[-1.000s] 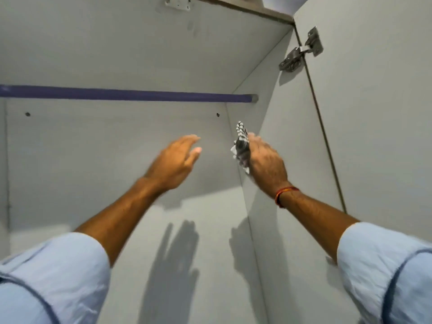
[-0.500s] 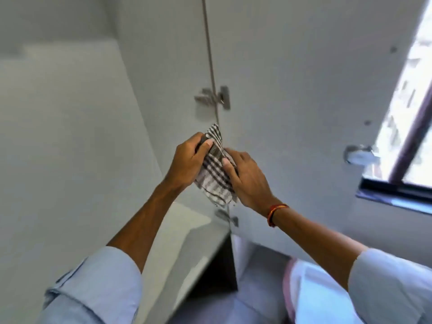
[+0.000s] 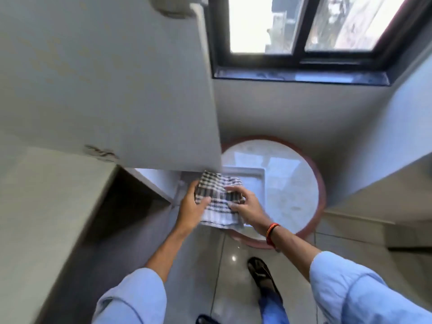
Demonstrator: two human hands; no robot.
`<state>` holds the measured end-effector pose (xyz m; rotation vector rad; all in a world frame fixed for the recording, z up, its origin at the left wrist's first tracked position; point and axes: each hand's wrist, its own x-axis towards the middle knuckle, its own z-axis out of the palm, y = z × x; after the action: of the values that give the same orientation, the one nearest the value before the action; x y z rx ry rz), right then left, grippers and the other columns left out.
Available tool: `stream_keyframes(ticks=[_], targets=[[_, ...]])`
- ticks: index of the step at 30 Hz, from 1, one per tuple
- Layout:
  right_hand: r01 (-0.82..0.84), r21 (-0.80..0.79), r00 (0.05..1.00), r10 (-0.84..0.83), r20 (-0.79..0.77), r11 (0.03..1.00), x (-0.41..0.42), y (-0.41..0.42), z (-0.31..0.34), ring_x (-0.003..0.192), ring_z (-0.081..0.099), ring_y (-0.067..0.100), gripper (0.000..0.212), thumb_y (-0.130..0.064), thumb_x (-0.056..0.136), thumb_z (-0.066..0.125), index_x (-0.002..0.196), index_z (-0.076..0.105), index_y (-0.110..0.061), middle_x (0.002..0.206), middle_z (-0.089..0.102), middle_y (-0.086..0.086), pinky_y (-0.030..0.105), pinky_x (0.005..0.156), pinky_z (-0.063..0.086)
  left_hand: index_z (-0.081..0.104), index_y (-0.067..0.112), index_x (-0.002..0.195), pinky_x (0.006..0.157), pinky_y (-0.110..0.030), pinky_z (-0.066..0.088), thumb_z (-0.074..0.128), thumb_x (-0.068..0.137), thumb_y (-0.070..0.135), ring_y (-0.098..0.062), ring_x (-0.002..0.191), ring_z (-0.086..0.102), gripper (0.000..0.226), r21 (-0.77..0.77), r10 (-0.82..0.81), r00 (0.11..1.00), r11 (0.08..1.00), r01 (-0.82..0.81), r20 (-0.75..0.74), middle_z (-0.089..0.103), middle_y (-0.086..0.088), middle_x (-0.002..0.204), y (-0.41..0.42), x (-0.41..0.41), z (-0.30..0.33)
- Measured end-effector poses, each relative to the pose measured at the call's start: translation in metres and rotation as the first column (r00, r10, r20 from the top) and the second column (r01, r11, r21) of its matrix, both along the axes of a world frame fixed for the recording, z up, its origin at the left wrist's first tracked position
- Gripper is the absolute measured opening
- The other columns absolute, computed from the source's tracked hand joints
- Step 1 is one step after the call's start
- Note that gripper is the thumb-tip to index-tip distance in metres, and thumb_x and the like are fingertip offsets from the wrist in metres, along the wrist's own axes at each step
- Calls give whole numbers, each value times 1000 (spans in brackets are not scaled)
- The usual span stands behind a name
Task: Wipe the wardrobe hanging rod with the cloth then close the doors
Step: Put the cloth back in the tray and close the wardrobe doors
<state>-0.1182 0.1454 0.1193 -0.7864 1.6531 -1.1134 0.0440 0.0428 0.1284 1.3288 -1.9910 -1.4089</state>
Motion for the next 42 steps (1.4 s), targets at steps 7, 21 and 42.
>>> stream_keyframes(ticks=[7, 21, 42], targets=[[-53, 306, 998, 63, -20, 950, -88, 15, -127, 137, 48, 25, 78, 22, 75, 56, 146, 48, -10, 148, 50, 14, 32, 115, 42, 41, 17, 150, 115, -28, 37, 47, 79, -18, -20, 137, 50, 79, 120, -98, 949, 991, 64, 300, 51, -4, 149, 12, -100, -137], [-144, 454, 988, 153, 16, 879, -102, -10, -216, 144, 41, 30, 70, 6, 85, 55, 151, 38, -9, 162, 33, 14, 36, 117, 39, 38, 15, 152, 116, -31, 34, 49, 86, -11, -27, 138, 45, 71, 177, -202, 810, 976, 124, 550, 44, -10, 150, 3, -127, -223], [-228, -698, 972, 204, -119, 679, -75, -56, 307, 152, 27, 17, 55, -13, 106, 47, 157, 26, -14, 165, 28, 3, 43, 128, 22, 39, 9, 151, 120, -34, 31, 52, 95, 31, -24, 140, 44, 62, -721, 430, 759, 689, 75, 490, 49, -11, 152, 62, -39, 234]])
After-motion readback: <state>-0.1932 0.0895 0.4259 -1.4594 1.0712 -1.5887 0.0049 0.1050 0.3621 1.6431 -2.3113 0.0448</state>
